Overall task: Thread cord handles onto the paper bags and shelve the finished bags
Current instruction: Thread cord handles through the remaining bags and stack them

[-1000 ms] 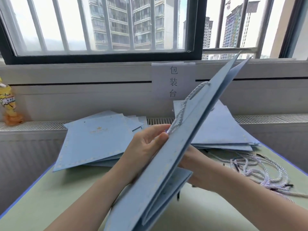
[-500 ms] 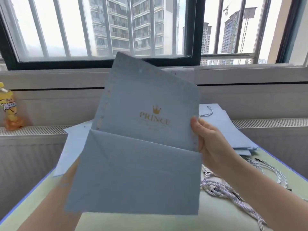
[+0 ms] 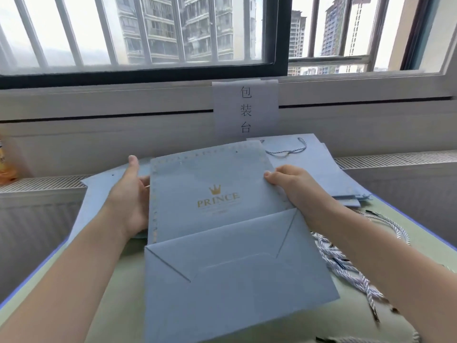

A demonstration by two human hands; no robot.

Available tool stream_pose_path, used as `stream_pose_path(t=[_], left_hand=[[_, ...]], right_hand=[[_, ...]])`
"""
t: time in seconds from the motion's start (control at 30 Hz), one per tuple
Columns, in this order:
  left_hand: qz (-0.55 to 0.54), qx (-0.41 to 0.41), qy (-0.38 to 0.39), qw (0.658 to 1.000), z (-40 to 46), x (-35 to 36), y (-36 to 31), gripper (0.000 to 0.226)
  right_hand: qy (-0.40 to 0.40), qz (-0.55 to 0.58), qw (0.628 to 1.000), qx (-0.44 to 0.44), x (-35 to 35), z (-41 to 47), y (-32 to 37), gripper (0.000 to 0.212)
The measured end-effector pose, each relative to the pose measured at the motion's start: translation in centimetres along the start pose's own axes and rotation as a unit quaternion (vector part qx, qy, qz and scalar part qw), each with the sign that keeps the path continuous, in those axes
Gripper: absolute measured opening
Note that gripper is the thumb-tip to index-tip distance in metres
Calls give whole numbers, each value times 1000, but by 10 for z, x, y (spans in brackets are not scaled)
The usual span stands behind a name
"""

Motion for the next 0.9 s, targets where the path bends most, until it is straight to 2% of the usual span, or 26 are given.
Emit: stream_pose_path(t=[0.07, 0.13, 0.17, 0.23, 0.3, 0.4, 0.47, 0.57, 0.67, 0.77, 0.87, 0.9], left_hand=[[40, 15, 21, 999, -6, 10, -2, 34], [76, 31, 1, 997, -5, 10, -1, 18], [86, 26, -16, 996, -5, 8, 0, 16], [110, 6, -50, 993, -1, 2, 5, 15], [135, 5, -56, 989, -3, 3, 6, 18], [145, 9, -62, 988, -3, 6, 10, 19], [139, 19, -66, 988, -3, 7, 10, 16], [130, 31, -71, 988, -5, 8, 9, 15], [131, 52, -82, 987, -6, 9, 6, 14], [123, 66, -83, 987, -9, 12, 3, 13], [103, 73, -92, 988, -11, 13, 2, 16], [102, 71, -92, 988, -12, 15, 2, 19]], right_hand=[[11, -76, 997, -9, 1, 3, -2, 16], [1, -251, 966, -59, -5, 8, 0, 25], [-8, -337, 937, -89, -9, 10, 4, 30], [-17, -442, 891, -102, -18, 12, 10, 28], [20, -512, 856, -63, -23, 11, 9, 23], [90, -642, 761, -5, -22, 3, -2, 30], [110, -671, 733, 9, -19, -1, -11, 34], [117, -670, 733, 1, -16, 5, -25, 40], [115, -649, 752, 19, -17, 12, -34, 33], [90, -564, 820, 11, -19, 14, -21, 20], [-17, -385, 915, -119, -25, 15, 18, 22], [-46, -321, 930, -173, -27, 12, 31, 22]])
Point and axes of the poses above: each hand's wrist, its own z-axis towards the middle knuckle, its own x-axis out of the palm, y = z × x, the point moved 6 cm from there along z, towards the middle knuckle, and after that the axes turned 8 degrees about z, right-handed, at the moved point
